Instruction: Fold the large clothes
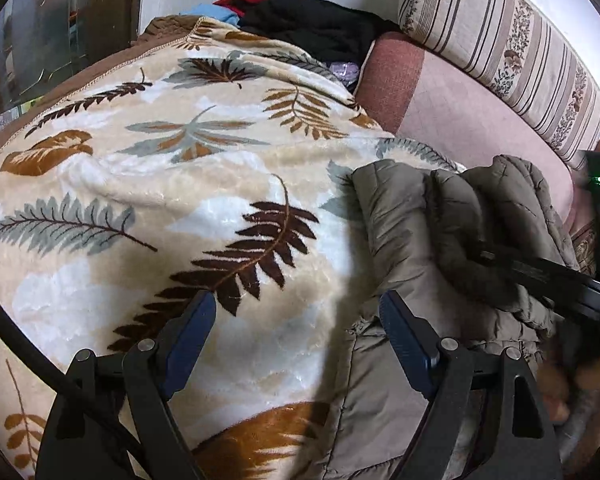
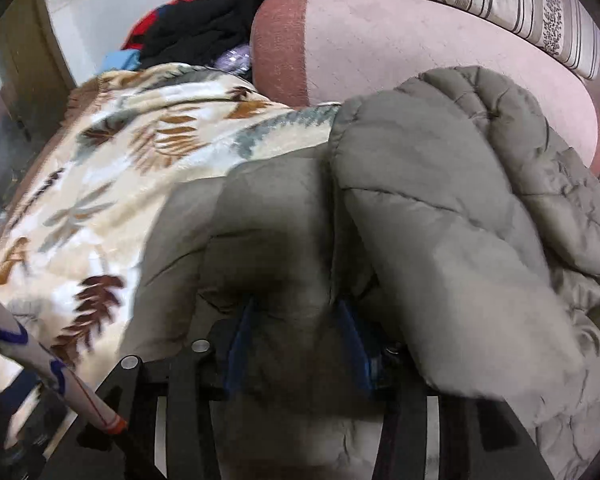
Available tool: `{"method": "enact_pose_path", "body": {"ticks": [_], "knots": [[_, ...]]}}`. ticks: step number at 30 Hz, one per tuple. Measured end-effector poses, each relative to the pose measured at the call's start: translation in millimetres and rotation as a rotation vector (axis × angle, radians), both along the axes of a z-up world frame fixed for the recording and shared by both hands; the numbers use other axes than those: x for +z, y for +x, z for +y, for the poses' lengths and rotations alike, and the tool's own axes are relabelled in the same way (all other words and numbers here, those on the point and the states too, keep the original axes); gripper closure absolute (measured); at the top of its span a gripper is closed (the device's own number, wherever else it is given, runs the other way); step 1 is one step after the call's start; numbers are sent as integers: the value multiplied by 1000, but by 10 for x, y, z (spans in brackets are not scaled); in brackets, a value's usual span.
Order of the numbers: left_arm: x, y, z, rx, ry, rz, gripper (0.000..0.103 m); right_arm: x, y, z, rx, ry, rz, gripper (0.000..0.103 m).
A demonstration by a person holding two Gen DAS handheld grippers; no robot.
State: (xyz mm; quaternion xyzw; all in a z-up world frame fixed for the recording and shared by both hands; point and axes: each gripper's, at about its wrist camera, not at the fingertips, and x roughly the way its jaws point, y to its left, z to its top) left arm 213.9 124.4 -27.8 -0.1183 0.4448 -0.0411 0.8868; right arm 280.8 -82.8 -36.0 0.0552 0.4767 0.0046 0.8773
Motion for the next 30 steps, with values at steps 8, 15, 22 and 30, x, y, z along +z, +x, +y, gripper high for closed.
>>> {"method": "enact_pose_path", "body": {"ticks": [8,15,22,30], "knots": [[2,-85,-68,-7,15,-12,20,650,-740,-609,-39,-33,-180,49],[-54,-37,-129,-27,30,12,20,-186,-377,-1310,-216,44,56,47],[27,-88,-143,-41,55,-12,20,290,-909,-1467,-177,128,-20,32],[116,-416,160,-62,-70,45,20,408,-2493,-2614,-282,99,16,16]]}}
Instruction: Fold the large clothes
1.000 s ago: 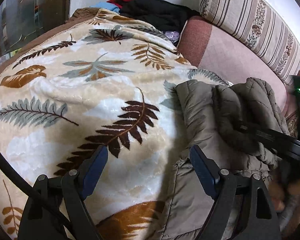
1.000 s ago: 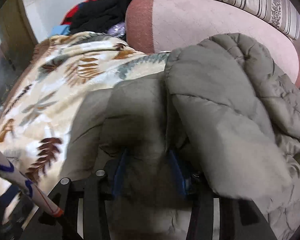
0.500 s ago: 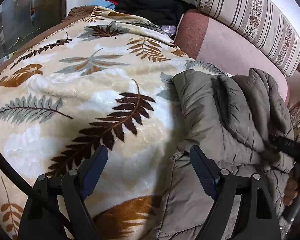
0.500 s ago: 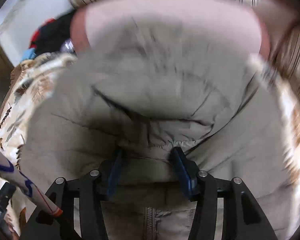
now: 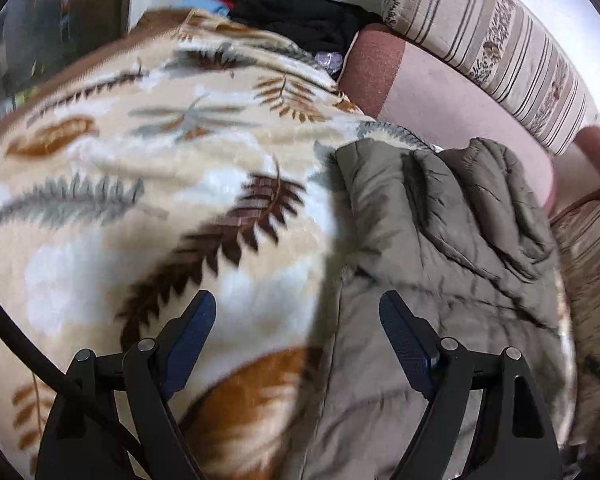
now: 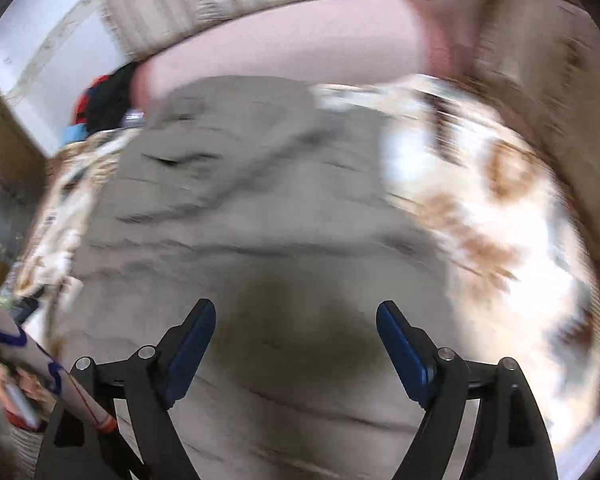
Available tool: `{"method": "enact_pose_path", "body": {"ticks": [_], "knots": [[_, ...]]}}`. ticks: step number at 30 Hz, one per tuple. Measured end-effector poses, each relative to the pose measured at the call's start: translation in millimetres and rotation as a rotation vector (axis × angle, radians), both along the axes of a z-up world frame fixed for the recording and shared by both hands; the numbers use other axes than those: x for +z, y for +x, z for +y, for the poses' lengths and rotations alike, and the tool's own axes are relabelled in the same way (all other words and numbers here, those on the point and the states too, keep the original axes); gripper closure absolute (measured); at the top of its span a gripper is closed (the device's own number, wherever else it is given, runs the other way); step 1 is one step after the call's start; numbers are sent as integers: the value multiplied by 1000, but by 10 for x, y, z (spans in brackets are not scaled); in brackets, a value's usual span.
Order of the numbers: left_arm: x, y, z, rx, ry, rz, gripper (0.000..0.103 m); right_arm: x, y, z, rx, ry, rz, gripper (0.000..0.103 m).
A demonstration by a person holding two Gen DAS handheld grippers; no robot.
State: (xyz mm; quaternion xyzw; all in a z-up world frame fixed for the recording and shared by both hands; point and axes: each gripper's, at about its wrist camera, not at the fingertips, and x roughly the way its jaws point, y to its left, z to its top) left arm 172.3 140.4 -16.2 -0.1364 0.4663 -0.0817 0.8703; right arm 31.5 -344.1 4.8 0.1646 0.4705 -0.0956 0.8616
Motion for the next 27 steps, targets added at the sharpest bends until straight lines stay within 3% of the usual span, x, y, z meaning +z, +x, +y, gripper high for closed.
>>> {"method": "enact_pose_path", "body": {"ticks": [3,7,10,15,22,27], "knots": [[-96,-176,83,-22,-34,55,20,-187,-518,-540,-115,24,19,16],[-330,-382,80,-81,-73,144,20,-497,-820,-943,-186,162,-9,16],[-493,-498,105,-94,-171,194,20,-717,-811,-979,-153,293,-29,16],[-514,-672,98,-128,-277,205,20,-950,-737,-914,-109,391,-31,16],[-590,-1084,15,-200,-420,223,20,-1007,-936,-895,-80,511,-78,16],[-692,-1392,75,-211,-542,254,20,-1039,-1101,-828,-13,598,-64,16]]}}
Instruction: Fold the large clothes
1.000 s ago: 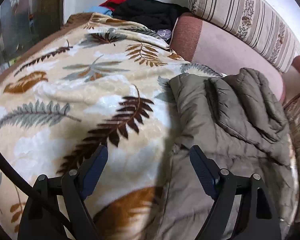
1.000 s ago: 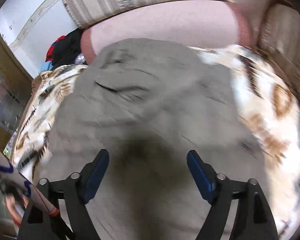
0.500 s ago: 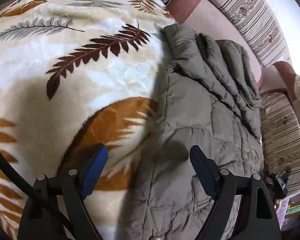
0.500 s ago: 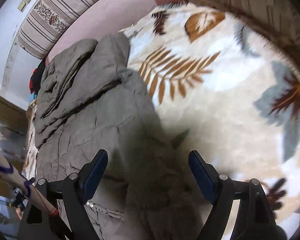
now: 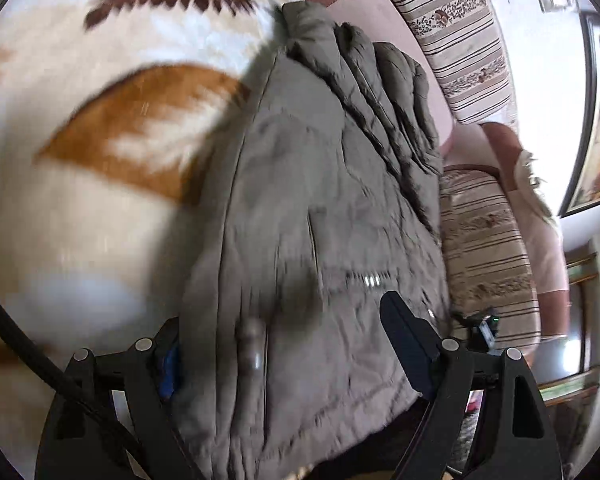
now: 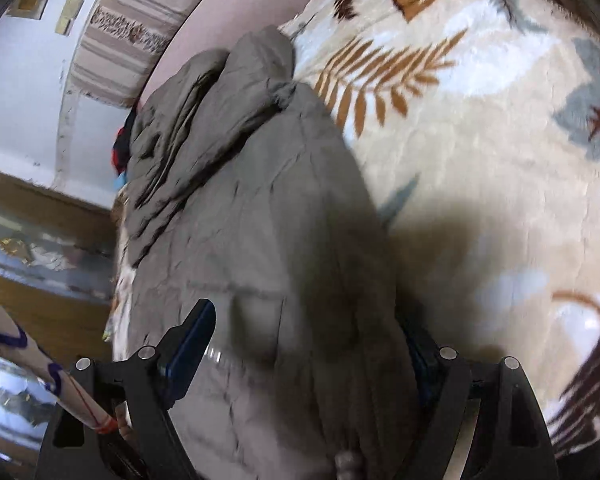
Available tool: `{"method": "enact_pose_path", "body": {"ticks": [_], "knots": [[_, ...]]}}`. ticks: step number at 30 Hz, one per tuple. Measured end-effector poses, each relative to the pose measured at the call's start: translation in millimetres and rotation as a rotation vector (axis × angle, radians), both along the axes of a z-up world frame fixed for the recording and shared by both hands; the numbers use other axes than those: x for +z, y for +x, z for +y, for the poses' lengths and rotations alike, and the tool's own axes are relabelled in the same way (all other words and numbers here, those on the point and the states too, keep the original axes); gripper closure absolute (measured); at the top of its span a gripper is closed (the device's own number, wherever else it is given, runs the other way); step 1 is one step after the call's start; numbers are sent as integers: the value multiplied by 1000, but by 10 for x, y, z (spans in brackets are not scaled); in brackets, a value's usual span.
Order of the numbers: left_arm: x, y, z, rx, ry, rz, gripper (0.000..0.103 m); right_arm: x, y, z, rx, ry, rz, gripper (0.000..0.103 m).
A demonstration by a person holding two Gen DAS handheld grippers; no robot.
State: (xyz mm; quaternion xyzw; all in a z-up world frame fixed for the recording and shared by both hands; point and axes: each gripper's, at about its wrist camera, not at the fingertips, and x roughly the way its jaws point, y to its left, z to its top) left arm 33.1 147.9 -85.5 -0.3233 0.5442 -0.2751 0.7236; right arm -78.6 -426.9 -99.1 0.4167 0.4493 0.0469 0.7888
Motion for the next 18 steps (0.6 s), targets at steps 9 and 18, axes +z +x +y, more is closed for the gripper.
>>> {"method": "enact_pose_path", "body": {"ticks": [9,18], "knots": [[-69,-312,-81,-80,-87,-18,20,-157,-586,125,68,168,-3,20],[-65,-413,-284,-143,-29,-53,29,-194,-827,491,142,219,-55,43]]}}
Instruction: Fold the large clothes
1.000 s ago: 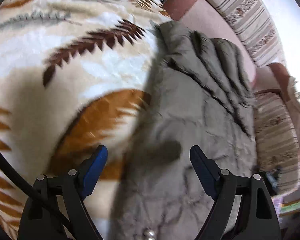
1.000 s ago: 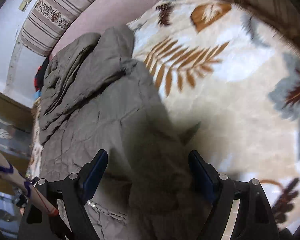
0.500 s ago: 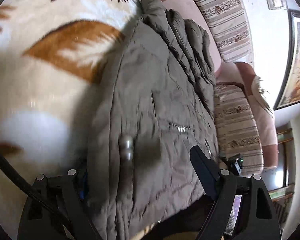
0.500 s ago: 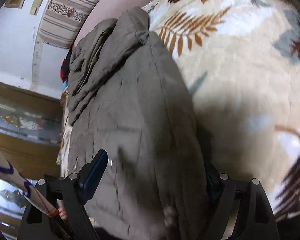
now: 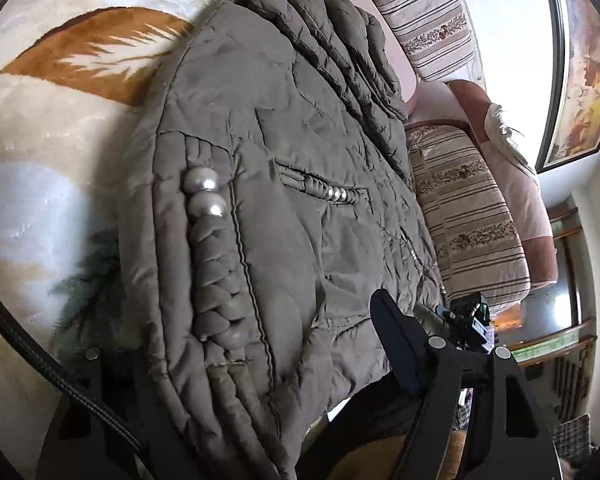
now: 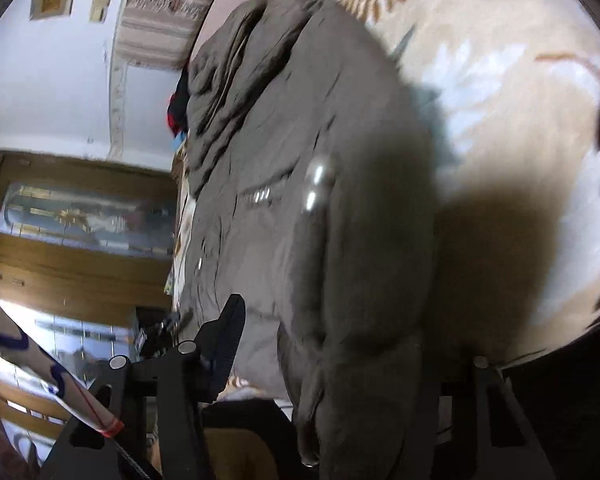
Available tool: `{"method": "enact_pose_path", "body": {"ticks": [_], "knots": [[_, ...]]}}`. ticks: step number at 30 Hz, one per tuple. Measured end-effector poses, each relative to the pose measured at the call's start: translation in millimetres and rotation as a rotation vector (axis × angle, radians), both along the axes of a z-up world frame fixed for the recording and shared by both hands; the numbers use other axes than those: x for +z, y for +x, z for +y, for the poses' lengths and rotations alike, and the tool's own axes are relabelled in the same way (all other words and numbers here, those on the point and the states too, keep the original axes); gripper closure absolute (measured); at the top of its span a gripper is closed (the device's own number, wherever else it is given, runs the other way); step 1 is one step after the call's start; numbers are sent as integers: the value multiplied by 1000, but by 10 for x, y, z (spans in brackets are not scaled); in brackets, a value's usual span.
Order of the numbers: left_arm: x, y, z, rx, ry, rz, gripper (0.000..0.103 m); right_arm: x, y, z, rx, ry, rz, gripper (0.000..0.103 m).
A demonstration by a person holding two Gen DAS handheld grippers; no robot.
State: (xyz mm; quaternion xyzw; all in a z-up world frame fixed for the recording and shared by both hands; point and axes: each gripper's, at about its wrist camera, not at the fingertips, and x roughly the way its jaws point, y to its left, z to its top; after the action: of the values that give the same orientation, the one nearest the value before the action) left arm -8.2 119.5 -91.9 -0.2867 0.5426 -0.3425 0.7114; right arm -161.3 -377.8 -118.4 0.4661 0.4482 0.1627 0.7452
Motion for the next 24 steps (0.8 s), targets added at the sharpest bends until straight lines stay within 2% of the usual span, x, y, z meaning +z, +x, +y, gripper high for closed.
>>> {"method": "enact_pose_path", "body": {"ticks": [5,9,14,16,18,20,24], "knots": [[-3,-25,7,22,5,-5,29,-28,72,191,-7,-32,12,51],[32,-19,-70,16,26,-14,17,174,64,273,-45,-124,-36,52],[104,-99,-206,22,135,-68,16,150,126,383,-51,-175,-11,53],[139,-147,-253,39,201,-86,27,157,142,395,-44,-207,-2,63],[160,-163,-284,58,302,-89,66,191,181,428,-42,-240,4,69],[219,-148,-307,59,365,-91,77,225,192,438,-45,-282,17,77],[505,-156,-273,79,363,-138,84,440,152,465,-54,-336,-14,84]]}}
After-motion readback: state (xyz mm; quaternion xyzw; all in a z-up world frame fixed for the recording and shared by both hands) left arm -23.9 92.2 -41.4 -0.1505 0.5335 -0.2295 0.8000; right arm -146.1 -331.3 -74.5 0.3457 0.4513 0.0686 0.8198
